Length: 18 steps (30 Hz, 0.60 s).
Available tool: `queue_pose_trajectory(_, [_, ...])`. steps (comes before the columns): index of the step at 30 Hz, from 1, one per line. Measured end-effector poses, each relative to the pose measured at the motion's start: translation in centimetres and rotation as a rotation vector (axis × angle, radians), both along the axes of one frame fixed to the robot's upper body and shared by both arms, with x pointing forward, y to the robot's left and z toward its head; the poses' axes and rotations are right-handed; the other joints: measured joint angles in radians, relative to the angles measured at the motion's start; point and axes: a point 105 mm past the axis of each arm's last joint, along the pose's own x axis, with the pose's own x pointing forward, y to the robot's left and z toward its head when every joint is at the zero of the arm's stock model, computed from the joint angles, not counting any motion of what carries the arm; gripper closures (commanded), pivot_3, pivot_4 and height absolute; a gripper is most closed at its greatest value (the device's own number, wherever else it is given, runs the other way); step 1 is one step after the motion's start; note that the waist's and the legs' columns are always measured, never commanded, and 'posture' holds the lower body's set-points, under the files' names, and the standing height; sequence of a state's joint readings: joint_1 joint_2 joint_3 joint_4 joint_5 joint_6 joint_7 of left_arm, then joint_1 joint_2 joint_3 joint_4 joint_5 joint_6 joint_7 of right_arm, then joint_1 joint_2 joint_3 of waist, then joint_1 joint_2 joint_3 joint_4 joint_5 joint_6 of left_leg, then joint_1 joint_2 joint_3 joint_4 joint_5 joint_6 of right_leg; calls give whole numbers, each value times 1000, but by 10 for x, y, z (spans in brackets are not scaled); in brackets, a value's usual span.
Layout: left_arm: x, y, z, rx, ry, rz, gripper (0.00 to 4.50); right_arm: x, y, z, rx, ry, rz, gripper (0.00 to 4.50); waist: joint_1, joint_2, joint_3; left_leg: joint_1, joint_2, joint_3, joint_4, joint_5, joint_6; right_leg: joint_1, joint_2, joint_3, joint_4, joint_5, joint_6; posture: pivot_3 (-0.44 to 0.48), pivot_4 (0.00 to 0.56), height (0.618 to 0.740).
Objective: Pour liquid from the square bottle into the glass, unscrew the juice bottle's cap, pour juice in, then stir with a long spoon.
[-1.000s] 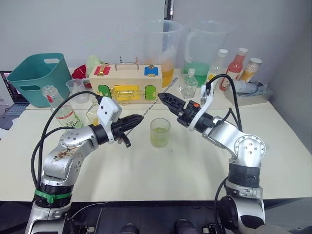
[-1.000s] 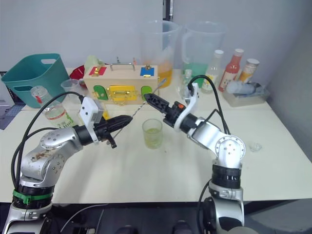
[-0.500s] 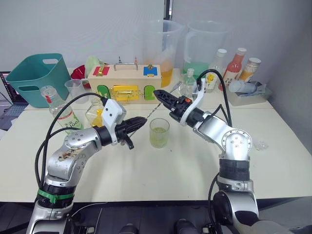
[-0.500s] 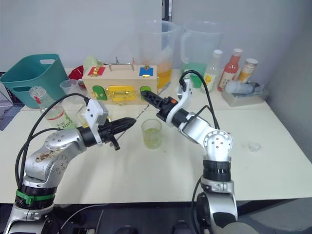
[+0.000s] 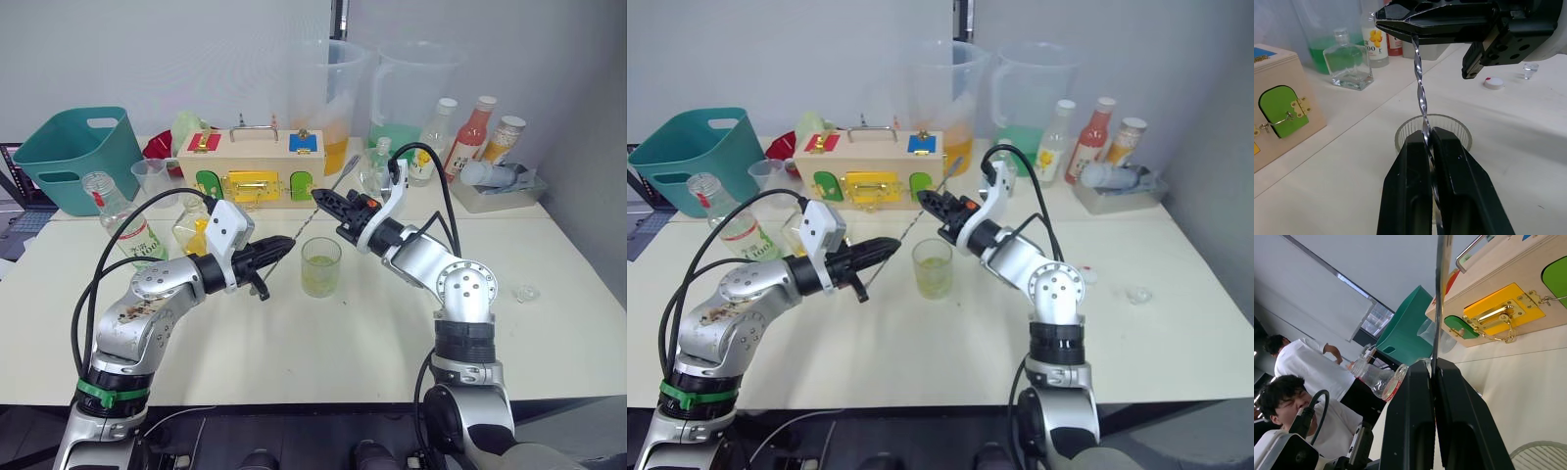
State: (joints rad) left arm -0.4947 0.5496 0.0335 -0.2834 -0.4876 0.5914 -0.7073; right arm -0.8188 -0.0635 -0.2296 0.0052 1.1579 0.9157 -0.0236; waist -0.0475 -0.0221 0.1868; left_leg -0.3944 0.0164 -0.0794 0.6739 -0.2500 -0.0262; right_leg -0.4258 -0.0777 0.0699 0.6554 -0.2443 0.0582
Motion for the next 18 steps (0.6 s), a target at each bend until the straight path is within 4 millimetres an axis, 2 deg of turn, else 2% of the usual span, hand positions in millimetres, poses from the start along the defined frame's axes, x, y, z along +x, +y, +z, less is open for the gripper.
queue_pose_trajectory(1, [0,0,0,-3,2,1,3762,0,0,0,-1,-1,-1,4500,0,0,0,0,0,0,0,0,0,0,0,0,0,0,0,0,150,731])
queue_pose_trajectory(8, [0,9,7,-44,12,12,1501,5,-19,8,25,-14,-46,4500,0,0,0,0,0,0,0,0,0,0,0,0,0,0,0,0,150,731])
queue_pose_trajectory(12, [-4,15,14,-93,24,5,206,0,-31,54,36,-167,-32,4500,0,1,1,-1,0,0,0,0,0,-1,0,0,-1,0,0,0,150,731])
queue_pose_trajectory(13, [-6,16,17,-106,25,-2,37,-2,-34,66,25,-213,-31,4500,-1,1,1,0,0,0,-1,0,0,-1,0,0,-1,0,0,0,150,731])
queue_pose_trajectory(15, [-10,23,22,-120,22,-4,37,-4,-40,86,-3,-298,-38,4500,-1,1,1,0,0,0,-2,0,0,-1,0,0,-2,0,0,0,150,731])
queue_pose_trajectory(18, [-14,36,22,-109,28,13,37,-6,-49,99,-90,-387,-53,4500,-1,1,1,0,0,0,-5,0,0,0,0,0,-5,0,0,0,150,731])
